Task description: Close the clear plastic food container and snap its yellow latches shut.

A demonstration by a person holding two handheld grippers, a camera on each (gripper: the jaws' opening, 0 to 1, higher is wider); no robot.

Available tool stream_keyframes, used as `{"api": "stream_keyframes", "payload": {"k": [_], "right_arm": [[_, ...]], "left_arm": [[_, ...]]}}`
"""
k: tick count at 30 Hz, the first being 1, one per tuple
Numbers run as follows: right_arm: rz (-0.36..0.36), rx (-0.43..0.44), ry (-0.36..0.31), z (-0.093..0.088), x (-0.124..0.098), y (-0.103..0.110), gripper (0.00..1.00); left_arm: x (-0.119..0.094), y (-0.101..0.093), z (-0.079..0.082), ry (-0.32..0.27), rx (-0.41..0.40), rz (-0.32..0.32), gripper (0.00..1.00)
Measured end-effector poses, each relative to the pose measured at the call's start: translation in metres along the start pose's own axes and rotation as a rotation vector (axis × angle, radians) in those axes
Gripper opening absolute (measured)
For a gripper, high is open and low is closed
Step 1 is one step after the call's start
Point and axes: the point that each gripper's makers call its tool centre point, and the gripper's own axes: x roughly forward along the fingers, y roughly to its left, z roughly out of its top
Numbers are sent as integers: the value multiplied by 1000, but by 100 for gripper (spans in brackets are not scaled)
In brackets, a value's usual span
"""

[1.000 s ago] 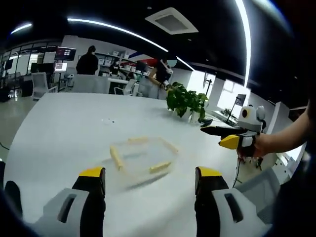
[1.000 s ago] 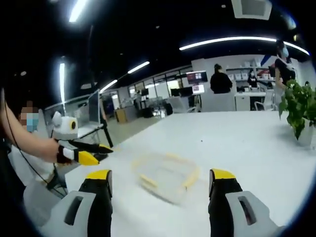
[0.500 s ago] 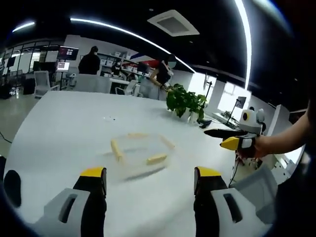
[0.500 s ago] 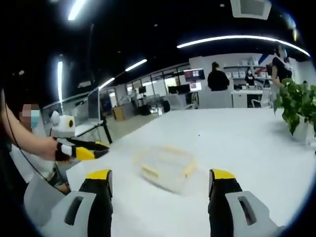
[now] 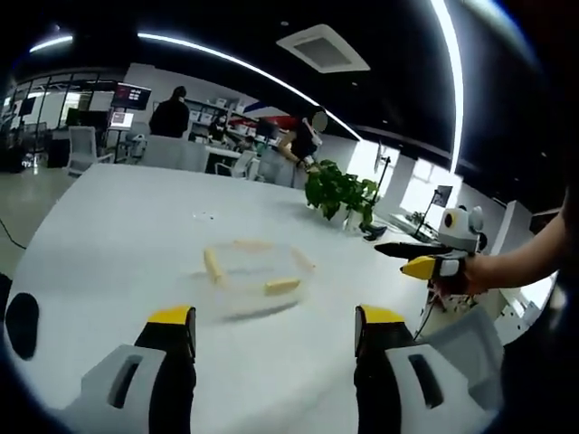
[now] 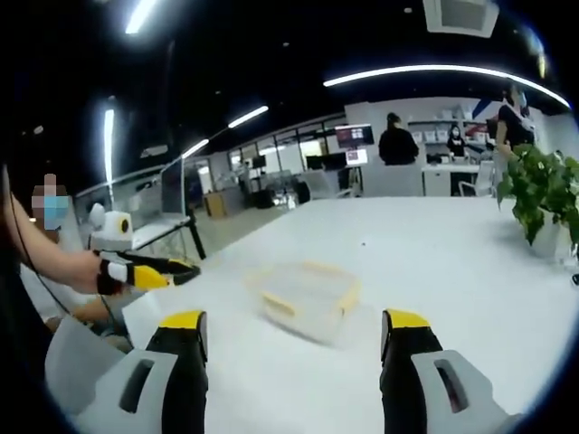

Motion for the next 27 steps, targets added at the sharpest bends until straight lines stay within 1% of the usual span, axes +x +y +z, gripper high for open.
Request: {"api": "stream_keyframes", "payload": {"k": [4,6,8,10,14,17,21,27], "right_arm": [[-10,5,-2,-1,-6,1,80],[-14,7,2,-4,-9,-1,80],[-22,10,10,-8,-11,-2,81],[-24,15,21,-11,-13,-2,81],[-31,11,23,-11,-17,-3,82],[-40,16,25,-11,-19,-6,83],[-36,13,23,-10,-23,-3,83],[-41,37,18,-15,-33,2,86]], "left_arm": [[-2,-4,-3,-6,6,-6,71],[-3,-3,-8,3,9,-3,71],[-4,1,-13,7,-12,5,71],[-6,1,-13,-4,-30,8,72],[-9,-4,-16,8,-8,2,71],[-9,-3,-18,8,-24,7,72],[-13,-7,-15,-7,-27,5,72],[-22,-10,-25,-5,-40,12,73]]}}
